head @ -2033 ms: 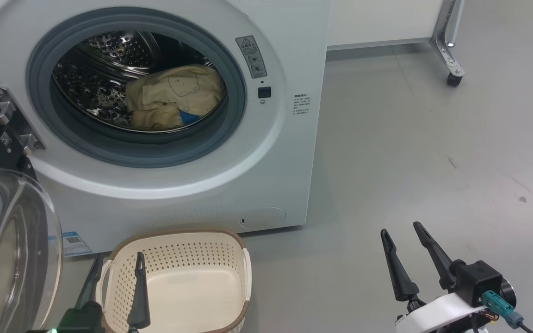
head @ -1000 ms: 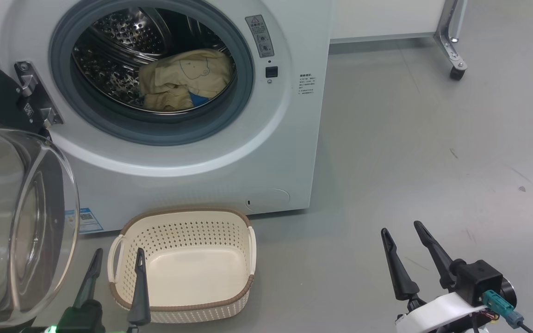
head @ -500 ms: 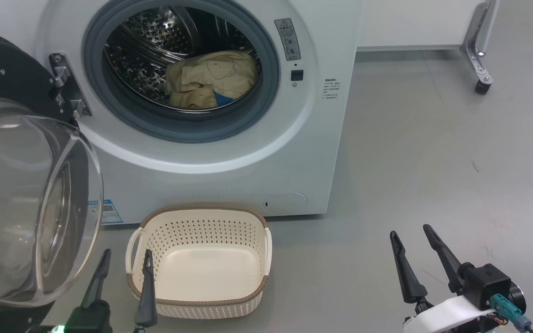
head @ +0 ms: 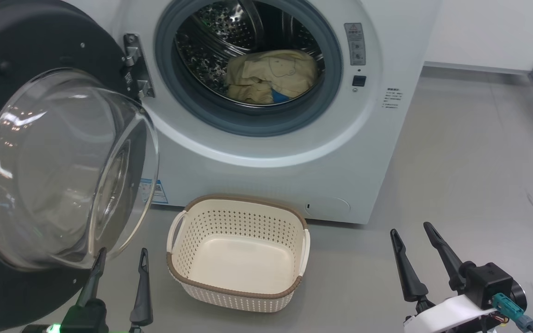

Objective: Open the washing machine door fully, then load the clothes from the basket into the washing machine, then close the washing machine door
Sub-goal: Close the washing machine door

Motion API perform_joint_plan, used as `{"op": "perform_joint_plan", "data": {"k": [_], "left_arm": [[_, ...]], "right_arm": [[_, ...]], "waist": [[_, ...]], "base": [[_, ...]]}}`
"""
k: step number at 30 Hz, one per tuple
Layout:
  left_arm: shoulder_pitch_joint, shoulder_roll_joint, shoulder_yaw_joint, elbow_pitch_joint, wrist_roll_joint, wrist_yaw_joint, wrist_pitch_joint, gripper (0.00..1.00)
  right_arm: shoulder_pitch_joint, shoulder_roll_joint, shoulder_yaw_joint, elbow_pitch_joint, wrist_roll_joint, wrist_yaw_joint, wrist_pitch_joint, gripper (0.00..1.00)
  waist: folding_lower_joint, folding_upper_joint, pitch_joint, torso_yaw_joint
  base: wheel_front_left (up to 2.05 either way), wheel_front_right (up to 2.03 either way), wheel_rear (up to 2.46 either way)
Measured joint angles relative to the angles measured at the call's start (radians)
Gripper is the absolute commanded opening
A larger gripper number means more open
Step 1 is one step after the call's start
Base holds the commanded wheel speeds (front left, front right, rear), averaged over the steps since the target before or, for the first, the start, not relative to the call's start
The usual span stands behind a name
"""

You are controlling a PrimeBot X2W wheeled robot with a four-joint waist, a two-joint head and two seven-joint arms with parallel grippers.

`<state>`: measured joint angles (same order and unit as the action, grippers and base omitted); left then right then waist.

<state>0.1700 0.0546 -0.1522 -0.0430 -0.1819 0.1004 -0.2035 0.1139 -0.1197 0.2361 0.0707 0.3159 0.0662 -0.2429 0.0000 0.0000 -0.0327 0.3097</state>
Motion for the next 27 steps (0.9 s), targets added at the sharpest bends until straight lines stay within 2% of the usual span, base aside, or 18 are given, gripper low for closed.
{"op": "perform_joint_plan", "data": {"k": [14, 27], "left_arm": [[0.023, 0.004, 0.044, -0.028, 0.000, 0.000, 0.009, 1.00], [0.035, 0.004, 0.062, -0.036, 0.000, 0.003, 0.008, 1.00]], "right_arm": [[0.000, 0.013, 0.038, -0.007, 0.000, 0.003, 0.001, 1.00], [-0.003, 0.017, 0.048, 0.004, 0.000, 0.004, 0.006, 1.00]], "waist": [[0.0000, 0.0000, 0.008, 0.189], [0.0000, 0.0000, 0.023, 0.212]], "base": [[0.00, 0.00, 0.00], [0.00, 0.00, 0.00]]}}
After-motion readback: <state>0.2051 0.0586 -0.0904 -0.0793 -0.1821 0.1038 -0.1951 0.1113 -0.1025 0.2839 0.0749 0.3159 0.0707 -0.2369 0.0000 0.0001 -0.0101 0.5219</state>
